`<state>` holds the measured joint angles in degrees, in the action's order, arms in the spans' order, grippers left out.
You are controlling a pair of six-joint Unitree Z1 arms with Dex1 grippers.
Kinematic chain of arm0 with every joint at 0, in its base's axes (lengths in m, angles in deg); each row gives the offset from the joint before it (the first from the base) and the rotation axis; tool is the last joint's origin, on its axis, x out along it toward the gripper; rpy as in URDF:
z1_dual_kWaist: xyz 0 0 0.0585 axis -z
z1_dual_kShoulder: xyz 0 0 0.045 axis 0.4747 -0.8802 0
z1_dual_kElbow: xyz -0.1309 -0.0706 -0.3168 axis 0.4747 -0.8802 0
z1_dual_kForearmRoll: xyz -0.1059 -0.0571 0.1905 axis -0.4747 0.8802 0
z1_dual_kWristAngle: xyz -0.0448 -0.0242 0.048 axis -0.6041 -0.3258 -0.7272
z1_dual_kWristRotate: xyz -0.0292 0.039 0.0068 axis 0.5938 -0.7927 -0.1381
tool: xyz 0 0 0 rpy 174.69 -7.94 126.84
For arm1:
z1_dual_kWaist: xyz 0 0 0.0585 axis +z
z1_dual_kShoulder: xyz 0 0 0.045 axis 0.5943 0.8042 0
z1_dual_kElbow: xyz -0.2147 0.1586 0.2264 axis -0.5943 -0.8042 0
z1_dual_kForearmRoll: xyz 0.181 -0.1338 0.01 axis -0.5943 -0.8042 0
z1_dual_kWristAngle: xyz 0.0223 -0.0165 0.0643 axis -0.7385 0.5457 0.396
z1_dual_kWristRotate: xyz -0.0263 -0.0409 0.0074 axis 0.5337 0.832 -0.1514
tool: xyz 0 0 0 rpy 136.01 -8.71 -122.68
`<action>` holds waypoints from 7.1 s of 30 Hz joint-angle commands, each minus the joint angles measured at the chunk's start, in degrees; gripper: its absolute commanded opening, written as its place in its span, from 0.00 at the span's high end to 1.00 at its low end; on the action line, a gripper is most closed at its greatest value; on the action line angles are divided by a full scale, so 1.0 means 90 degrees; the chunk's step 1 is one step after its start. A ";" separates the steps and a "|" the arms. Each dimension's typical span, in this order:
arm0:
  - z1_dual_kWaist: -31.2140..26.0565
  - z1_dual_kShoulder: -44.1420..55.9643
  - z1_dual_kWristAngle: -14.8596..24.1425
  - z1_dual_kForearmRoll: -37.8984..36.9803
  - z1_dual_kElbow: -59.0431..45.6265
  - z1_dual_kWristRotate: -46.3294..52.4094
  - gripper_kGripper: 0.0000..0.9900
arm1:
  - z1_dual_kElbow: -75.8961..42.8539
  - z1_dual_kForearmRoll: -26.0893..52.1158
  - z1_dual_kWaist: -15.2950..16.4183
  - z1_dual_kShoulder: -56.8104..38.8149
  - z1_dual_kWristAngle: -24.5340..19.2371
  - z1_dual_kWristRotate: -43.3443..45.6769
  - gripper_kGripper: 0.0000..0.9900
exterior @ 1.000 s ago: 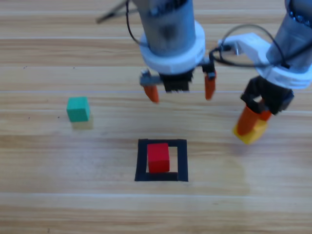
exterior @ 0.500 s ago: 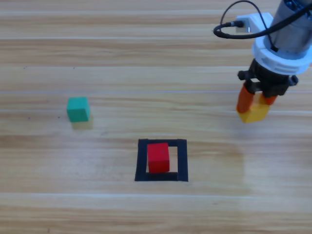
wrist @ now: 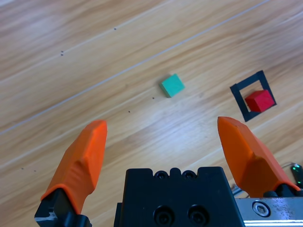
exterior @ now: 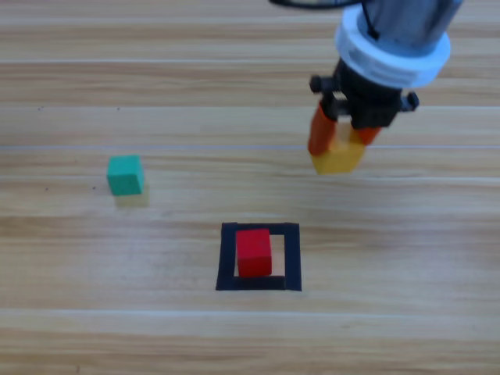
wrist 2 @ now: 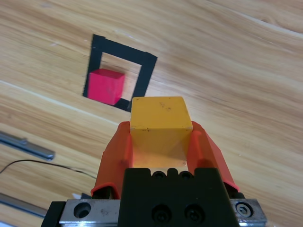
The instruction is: Stack the blocks in the rectangular block: red at the bottom, yellow in the middle, green on top
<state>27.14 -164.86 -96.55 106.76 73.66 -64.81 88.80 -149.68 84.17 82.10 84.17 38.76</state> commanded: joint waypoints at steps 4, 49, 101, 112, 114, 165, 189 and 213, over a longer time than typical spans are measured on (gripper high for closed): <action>-0.0335 0.0116 -0.0267 -0.0257 -0.0818 -0.0063 0.00 | 0.1229 -0.0756 0.0667 0.1028 -0.0133 -0.0556 1.00; -0.0364 0.0194 -0.0463 -0.0423 -0.0749 -0.0160 0.00 | 0.3338 -0.1644 0.1184 0.3147 -0.0378 -0.1405 1.00; -0.0364 -0.0108 -0.0541 -0.0863 -0.1296 -0.0189 0.00 | 0.3094 -0.1674 0.1438 0.3294 -0.0495 -0.1444 1.00; -0.0364 -0.0118 -0.0541 -0.0892 -0.1345 -0.0189 0.00 | 0.3104 -0.1674 0.1243 0.2581 -0.0876 -0.1454 0.00; -0.0364 -0.0118 -0.0541 -0.0931 -0.1345 -0.0160 0.00 | 0.3065 -0.1674 0.1243 0.1995 -0.0924 -0.1337 0.00; 0.2751 -0.3673 0.2428 -0.0716 -0.0398 0.5396 0.06 | -0.3898 0.2682 -0.0603 -0.2976 0.2962 0.6915 0.00; 0.2419 -0.3018 0.1969 -0.2005 -0.1843 0.5289 0.06 | -0.3839 0.2682 -0.0564 -0.2976 0.2962 0.6710 0.00; 0.2682 -0.3224 0.2155 -0.2161 -0.1882 0.5328 0.09 | -0.3820 0.2682 -0.0564 -0.2966 0.2953 0.6710 0.00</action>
<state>50.34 -192.85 -77.74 88.10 57.70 -17.39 54.58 -124.88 77.43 52.46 110.69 99.46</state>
